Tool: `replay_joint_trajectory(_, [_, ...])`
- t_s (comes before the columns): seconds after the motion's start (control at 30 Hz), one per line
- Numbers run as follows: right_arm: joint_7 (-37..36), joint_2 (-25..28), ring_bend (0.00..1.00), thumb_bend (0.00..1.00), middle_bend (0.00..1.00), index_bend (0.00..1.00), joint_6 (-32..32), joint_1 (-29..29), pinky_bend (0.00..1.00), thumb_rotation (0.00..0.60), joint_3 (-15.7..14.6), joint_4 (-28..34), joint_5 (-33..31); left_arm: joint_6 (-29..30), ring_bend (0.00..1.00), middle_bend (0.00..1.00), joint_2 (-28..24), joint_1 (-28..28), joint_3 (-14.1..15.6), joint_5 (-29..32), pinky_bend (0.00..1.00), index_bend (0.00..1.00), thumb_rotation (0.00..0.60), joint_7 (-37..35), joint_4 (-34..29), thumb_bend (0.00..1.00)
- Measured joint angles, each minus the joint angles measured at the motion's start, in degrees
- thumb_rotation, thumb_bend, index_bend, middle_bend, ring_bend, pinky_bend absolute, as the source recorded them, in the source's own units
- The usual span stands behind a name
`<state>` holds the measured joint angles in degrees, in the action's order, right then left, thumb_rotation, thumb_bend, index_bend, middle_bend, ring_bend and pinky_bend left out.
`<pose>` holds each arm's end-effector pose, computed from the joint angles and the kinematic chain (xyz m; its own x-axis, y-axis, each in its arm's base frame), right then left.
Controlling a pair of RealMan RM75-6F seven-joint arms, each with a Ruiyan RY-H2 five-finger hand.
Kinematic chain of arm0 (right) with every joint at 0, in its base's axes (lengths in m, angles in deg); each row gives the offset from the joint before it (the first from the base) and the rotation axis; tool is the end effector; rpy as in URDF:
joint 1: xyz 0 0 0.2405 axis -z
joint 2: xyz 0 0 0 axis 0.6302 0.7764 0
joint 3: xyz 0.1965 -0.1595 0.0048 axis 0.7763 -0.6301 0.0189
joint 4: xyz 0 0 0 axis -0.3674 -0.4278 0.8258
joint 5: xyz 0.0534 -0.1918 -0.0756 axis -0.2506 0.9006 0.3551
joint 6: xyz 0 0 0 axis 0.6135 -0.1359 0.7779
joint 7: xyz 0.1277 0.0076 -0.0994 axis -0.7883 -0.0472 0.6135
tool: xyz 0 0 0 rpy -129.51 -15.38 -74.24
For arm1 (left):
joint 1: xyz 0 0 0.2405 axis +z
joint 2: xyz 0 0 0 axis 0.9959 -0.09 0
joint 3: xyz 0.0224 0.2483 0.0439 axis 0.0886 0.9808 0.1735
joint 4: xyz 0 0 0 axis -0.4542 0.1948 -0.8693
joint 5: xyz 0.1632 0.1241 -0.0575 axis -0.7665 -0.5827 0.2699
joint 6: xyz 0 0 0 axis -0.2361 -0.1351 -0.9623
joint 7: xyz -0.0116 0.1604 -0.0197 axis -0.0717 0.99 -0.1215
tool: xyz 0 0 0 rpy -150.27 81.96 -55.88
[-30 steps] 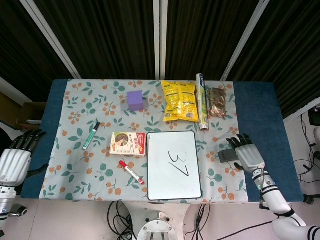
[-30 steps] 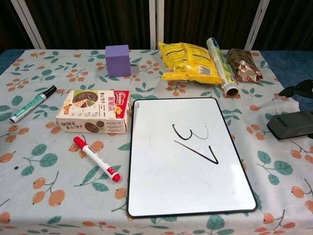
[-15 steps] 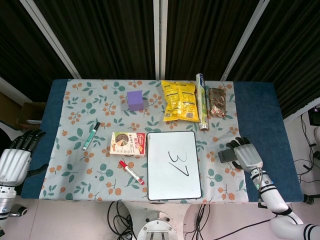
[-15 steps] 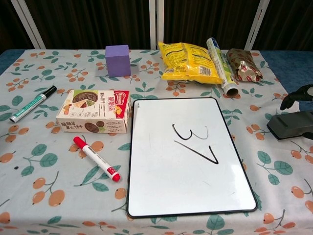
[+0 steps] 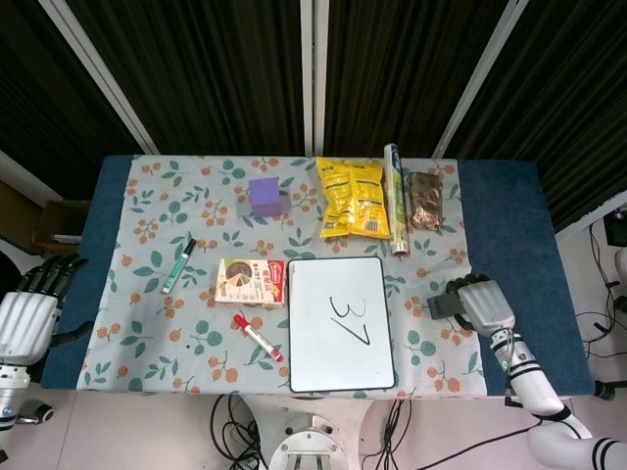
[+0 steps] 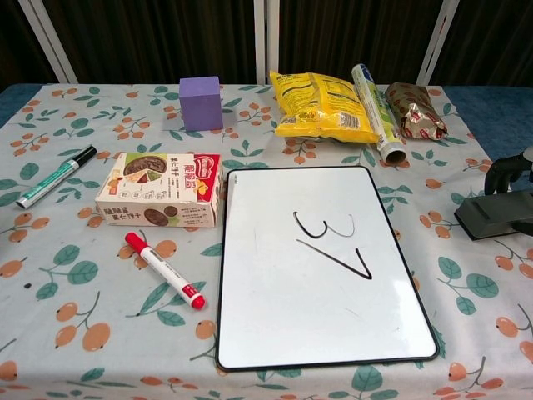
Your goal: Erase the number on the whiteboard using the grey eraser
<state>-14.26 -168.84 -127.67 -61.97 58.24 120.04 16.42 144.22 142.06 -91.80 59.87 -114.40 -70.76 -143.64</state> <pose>-0.2926 -0.2856 0.0260 0.6063 -0.2834 0.7431 -0.7950 -0.2413 0.5566 -0.2980 0.2075 0.1700 0.4817 -0.0593 0.8743 0.8657 -0.1228 -0.4853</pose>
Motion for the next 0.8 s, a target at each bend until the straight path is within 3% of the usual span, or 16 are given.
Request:
replay_joint_trajectory(0.43, [-2.8,-1.6,0.57,0.35,0.66,0.80,-6.0,0.8,0.62,0.600,0.3,-2.4,3.4,-0.6,0.12,0.12,0.3,-0.2,0.0,0.2,0.21,0.14,0.600,-0.2,0.2,0.02])
replay_joint_trajectory(0.8, [-3.6,-1.4,0.61,0.36,0.69,0.85,-9.8,0.6,0.66,0.600,0.5,-0.7,7.4,-0.3,0.12,0.12,0.1,-0.1,0.0,0.1,0.21,0.14,0.600,-1.1,0.6,0.02])
